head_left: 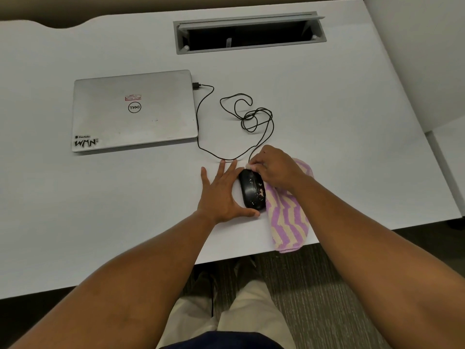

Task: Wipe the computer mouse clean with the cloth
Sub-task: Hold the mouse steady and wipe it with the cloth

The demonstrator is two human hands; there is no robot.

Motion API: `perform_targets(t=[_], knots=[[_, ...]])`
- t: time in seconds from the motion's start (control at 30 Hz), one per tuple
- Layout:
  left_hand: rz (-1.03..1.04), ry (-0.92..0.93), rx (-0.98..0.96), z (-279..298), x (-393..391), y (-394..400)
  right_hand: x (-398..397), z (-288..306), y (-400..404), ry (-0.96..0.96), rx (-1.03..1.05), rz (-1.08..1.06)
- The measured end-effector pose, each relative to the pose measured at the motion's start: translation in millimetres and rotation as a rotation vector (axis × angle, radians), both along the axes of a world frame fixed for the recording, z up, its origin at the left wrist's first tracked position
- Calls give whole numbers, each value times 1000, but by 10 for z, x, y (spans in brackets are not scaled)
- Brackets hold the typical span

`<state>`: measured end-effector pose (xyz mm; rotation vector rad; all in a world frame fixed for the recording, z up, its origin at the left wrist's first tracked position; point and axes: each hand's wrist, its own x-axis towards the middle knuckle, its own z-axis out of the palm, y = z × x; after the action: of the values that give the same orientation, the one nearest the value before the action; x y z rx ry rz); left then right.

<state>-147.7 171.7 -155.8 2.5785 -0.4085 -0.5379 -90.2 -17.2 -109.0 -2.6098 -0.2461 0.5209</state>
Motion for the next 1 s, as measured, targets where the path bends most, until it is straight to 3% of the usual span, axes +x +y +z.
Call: perform_targets(t=[0.2,0.4,0.63,0.83,1.0], knots=[[10,-7,-40,-3,-8,2,28,20,99,-18,9,97],[4,-4,-13,-5,-5,5,103,209,52,148,23,263],[-11,6,-6,15,5,-5,51,166,117,90,3,182],[-11,-1,15,2,4,7,88,330,63,258,-38,343],[-16,5,21,-3,4,-1,87,272,31,145,44,171]])
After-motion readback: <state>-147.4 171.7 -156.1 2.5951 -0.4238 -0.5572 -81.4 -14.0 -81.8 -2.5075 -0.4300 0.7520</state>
